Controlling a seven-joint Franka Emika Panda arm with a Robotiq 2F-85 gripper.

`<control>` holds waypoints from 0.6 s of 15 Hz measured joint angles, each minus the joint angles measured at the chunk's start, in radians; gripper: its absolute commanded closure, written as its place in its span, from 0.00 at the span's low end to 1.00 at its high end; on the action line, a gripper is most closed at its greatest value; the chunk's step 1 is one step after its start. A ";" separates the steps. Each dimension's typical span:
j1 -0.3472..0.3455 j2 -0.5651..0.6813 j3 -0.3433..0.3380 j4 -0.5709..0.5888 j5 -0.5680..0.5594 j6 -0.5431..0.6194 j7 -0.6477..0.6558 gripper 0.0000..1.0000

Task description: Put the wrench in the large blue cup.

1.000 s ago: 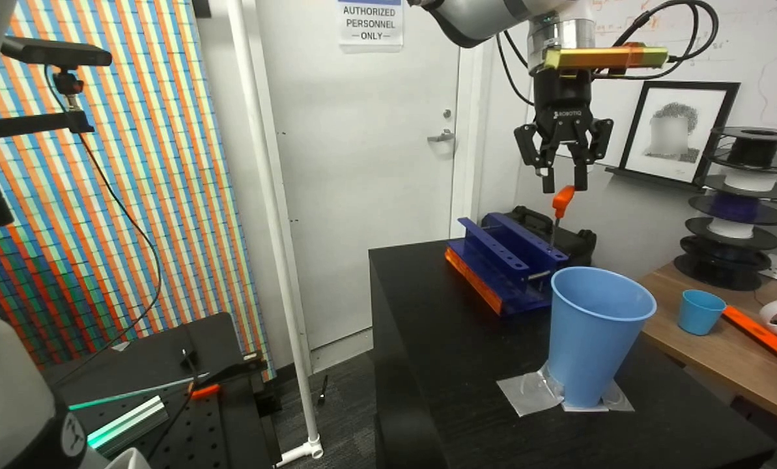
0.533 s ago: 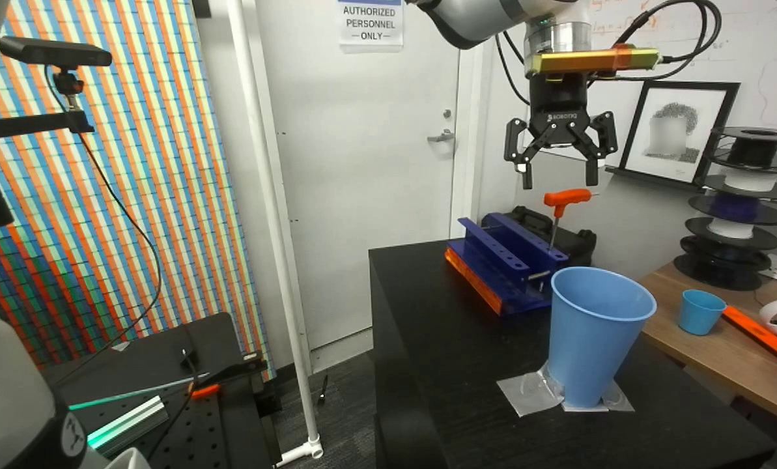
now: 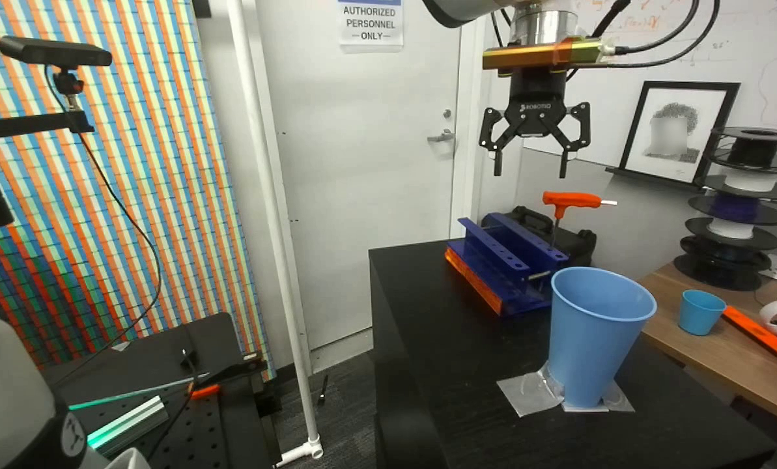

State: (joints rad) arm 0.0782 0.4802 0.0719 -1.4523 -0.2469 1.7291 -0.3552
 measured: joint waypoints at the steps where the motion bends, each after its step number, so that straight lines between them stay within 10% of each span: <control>1: 0.000 -0.015 0.001 -0.008 0.022 0.000 0.049 0.00; 9: -0.017 -0.142 -0.022 -0.140 0.194 0.043 0.382 0.00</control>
State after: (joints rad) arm 0.0615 0.3386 0.0499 -1.5924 -0.0532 1.7722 0.0269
